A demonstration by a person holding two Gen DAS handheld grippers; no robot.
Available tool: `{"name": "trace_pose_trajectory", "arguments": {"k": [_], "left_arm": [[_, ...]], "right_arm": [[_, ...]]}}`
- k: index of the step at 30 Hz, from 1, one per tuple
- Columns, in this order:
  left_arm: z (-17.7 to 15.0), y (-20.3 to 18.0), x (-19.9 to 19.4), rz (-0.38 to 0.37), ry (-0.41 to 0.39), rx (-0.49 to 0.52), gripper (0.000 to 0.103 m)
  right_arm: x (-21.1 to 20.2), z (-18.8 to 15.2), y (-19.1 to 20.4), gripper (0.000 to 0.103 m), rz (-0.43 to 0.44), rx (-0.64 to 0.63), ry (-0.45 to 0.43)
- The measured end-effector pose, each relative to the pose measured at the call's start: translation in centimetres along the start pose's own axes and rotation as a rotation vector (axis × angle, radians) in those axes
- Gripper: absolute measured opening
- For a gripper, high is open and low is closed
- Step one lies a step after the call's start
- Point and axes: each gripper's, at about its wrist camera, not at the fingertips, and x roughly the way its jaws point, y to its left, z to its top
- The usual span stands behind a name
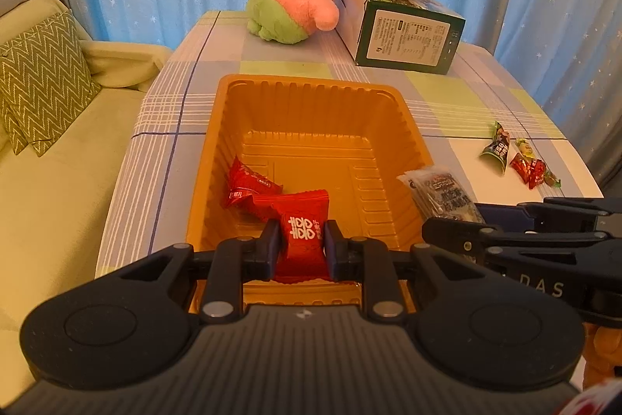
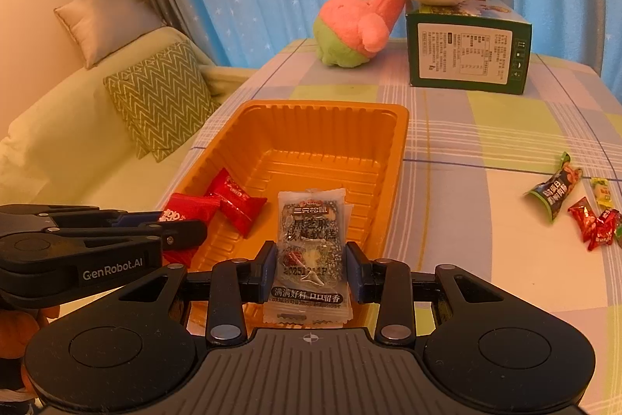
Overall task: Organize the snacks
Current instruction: 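Open the left tool to drop the red packet into the orange tray, then lower the clear snack pack into the tray and open the right tool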
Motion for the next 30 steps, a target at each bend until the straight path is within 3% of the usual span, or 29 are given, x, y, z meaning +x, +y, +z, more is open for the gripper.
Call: {"name": "trace_pose_trajectory", "arguments": {"k": [4,6,13,30], "left_arm": [[0.0,0.6,1.0,-0.020,0.011,-0.028,0.022],[-0.1,0.9,1.1,0.000,0.010,-0.042,0.034],[-0.8,1.1,0.0,0.034,-0.008,-0.031,0.034],[-1.0,1.5,-1.5,0.038,-0.029,-0.051,0.038]], "right_arm": [[0.2,0.1,-0.1,0.038,0.001,0.005,0.001],[0.1,0.1,-0.2,0.038,0.002,0.008,0.001],[0.0,0.0,-0.4,0.038,0.004,0.023,0.005],[0.5,0.7,0.3,0.038,0.042,0.062,-0.011]]}}
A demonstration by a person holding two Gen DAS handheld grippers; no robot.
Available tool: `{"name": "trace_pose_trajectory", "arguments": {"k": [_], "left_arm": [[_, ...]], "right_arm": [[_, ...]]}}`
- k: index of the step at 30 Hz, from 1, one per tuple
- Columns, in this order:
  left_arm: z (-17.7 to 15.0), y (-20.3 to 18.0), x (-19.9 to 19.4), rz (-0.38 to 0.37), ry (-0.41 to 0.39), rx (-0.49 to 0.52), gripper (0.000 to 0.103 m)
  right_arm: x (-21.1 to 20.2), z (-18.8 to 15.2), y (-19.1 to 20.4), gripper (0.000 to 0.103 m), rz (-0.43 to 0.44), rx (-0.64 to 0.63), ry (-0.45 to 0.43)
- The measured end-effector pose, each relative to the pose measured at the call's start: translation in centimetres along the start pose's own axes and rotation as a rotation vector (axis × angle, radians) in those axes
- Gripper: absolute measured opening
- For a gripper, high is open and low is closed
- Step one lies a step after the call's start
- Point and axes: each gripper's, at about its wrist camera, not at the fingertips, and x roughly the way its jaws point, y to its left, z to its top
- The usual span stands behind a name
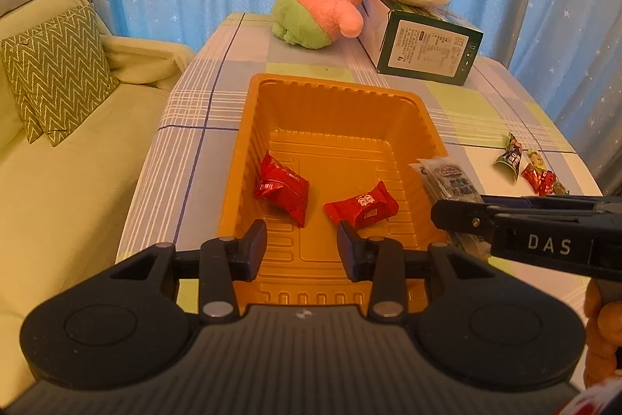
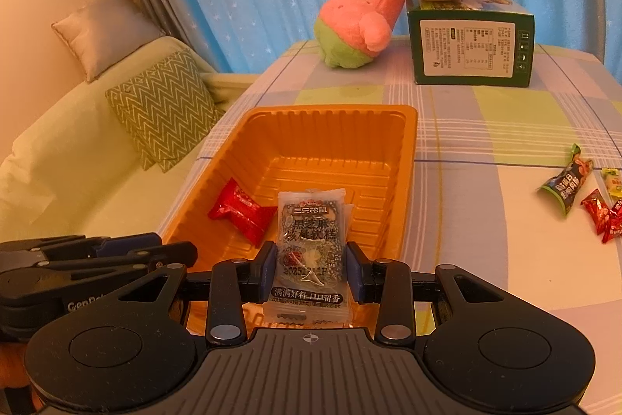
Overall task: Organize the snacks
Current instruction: 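Lower the clear snack pack into the tray and open the right tool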
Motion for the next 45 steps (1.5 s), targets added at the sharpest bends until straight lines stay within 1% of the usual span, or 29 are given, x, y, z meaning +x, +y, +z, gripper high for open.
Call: {"name": "trace_pose_trajectory", "arguments": {"k": [1,2,3,4,5,9,11,13,20,23,25,28,34,40,45], "left_arm": [[0.0,0.0,-0.1,0.002,-0.001,0.001,0.042],[0.0,0.1,-0.1,0.005,-0.001,0.002,0.047],[-0.1,0.1,-0.2,0.007,-0.002,0.002,0.048],[-0.2,0.2,-0.3,0.008,-0.003,0.001,0.052],[-0.3,0.2,-0.5,0.010,-0.004,0.000,0.054],[-0.5,0.2,-1.2,0.015,-0.013,-0.008,0.057],[-0.6,0.0,-1.7,0.013,-0.019,-0.012,0.061],[-0.8,-0.2,-2.4,0.010,-0.029,-0.016,0.062],[-1.8,-1.8,-5.4,-0.006,-0.055,-0.033,0.067],[-2.2,-2.7,-6.9,-0.014,-0.069,-0.038,0.069],[-2.4,-3.3,-7.9,-0.027,-0.078,-0.039,0.070],[-2.8,-4.4,-9.4,-0.052,-0.094,-0.048,0.074],[-3.5,-6.8,-11.6,-0.086,-0.116,-0.049,0.077],[-4.0,-9.6,-12.5,-0.122,-0.123,-0.026,0.083],[-4.3,-11.6,-12.6,-0.153,-0.114,-0.003,0.084]], "right_arm": [[0.2,0.1,-0.1,0.039,0.020,0.011,0.003],[0.3,0.2,-0.3,0.046,0.038,0.025,0.003],[0.3,0.2,-0.5,0.053,0.043,0.036,-0.001],[0.1,0.2,-0.7,0.064,0.038,0.042,-0.012],[-0.2,0.1,-0.8,0.066,0.031,0.046,-0.021],[-1.6,-0.4,-1.4,0.066,0.012,0.063,-0.032],[-2.6,-0.9,-1.8,0.066,-0.006,0.069,-0.041],[-3.6,-1.5,-2.1,0.066,-0.025,0.075,-0.047],[-7.7,-3.5,-2.4,0.066,-0.102,0.071,-0.047],[-9.6,-4.4,-2.4,0.066,-0.112,0.074,-0.058],[-10.7,-4.9,-2.3,0.066,-0.126,0.067,-0.060],[-12.4,-5.6,-2.2,0.066,-0.146,0.056,-0.065],[-15.4,-6.8,-2.9,0.066,-0.187,0.050,-0.084],[-17.9,-7.5,-4.3,0.066,-0.230,0.077,-0.101],[-19.6,-7.9,-5.5,0.066,-0.257,0.089,-0.117]]}}
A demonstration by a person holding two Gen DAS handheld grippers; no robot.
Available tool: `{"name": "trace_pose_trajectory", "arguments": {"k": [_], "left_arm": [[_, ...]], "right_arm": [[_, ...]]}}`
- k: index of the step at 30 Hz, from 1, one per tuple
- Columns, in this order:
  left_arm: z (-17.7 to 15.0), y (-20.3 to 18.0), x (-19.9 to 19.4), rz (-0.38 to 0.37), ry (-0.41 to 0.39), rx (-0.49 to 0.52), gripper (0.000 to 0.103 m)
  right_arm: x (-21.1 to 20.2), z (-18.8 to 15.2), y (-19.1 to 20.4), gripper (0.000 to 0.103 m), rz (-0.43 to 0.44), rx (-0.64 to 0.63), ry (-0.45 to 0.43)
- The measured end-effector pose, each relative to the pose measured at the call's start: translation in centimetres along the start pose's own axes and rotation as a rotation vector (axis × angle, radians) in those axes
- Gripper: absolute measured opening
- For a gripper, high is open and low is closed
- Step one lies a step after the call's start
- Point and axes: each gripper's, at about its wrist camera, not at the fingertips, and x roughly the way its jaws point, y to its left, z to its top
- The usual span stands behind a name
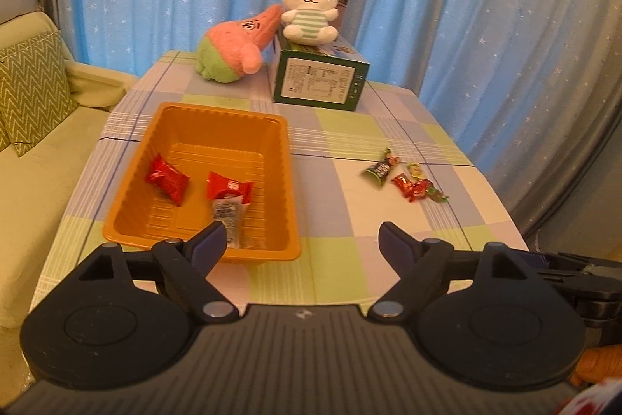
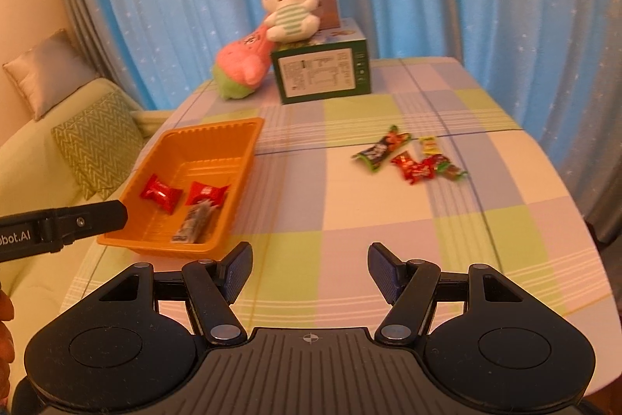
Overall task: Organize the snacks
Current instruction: 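Lower the clear snack pack into the tray and open the right tool, then move both open tools away from the tray toward the candies on the table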
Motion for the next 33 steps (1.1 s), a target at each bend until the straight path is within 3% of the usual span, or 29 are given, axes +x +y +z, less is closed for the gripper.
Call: {"name": "trace_pose_trajectory", "arguments": {"k": [8,27,33], "left_arm": [[-0.1,-1.9,0.4,0.011,-0.003,0.043,0.091],[0.2,-4.1,2.7,0.015,-0.030,0.073,0.092],[0.4,-5.2,4.4,-0.012,0.006,0.076,0.092]], "right_arm": [[-1.1,0.0,-1.8,0.066,-0.030,0.017,-0.012],[-1.0,0.2,-6.4,0.066,-0.072,0.083,-0.028],[-0.9,0.6,-8.4,0.066,-0.103,0.102,-0.044]]}}
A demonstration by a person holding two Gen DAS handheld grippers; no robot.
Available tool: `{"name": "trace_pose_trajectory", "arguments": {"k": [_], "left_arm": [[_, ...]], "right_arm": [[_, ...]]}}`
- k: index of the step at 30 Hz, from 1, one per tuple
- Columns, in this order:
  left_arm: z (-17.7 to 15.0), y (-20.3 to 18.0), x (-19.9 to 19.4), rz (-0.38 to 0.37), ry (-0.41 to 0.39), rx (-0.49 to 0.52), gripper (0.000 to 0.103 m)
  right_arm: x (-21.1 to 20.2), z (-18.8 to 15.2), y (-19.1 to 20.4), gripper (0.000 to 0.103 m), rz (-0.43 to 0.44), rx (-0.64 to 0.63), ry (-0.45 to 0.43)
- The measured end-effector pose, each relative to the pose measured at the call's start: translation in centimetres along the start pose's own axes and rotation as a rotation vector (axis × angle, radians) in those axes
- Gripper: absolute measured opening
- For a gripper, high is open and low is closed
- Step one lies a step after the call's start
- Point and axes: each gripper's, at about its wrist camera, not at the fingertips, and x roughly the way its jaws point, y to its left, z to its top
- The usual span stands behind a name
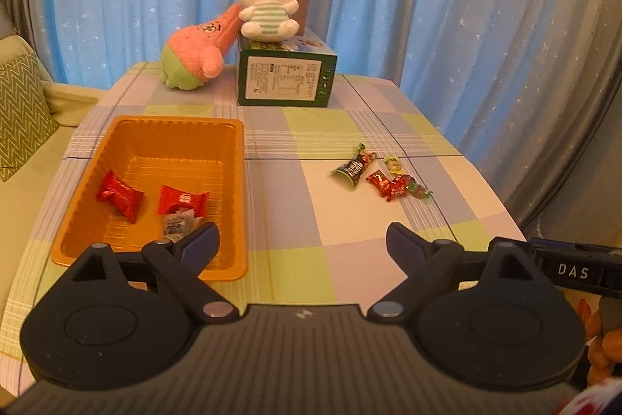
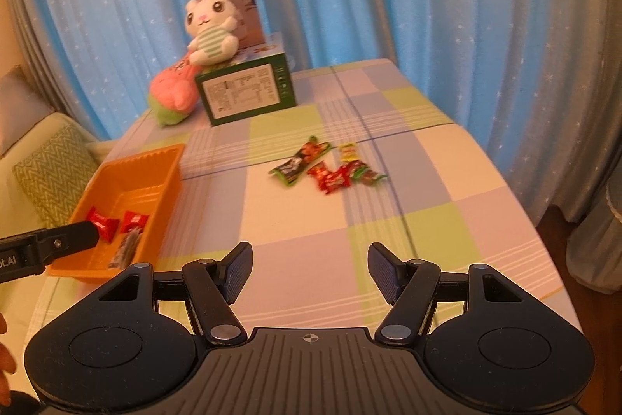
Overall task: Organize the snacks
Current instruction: 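Move both open tools away from the tray toward the candies on the table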
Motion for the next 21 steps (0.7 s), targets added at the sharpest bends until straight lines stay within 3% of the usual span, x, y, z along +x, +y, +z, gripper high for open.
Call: {"name": "trace_pose_trajectory", "arguments": {"k": [8,21], "left_arm": [[0.6,-2.3,3.1,-0.039,0.063,0.033,0.092],[2.5,-7.3,9.7,-0.095,0.058,0.168,0.091]], "right_arm": [[1.0,1.2,-2.7,0.066,-0.036,0.003,-0.005],[5.0,3.7,-6.6,0.066,-0.016,-0.073,-0.021]]}}
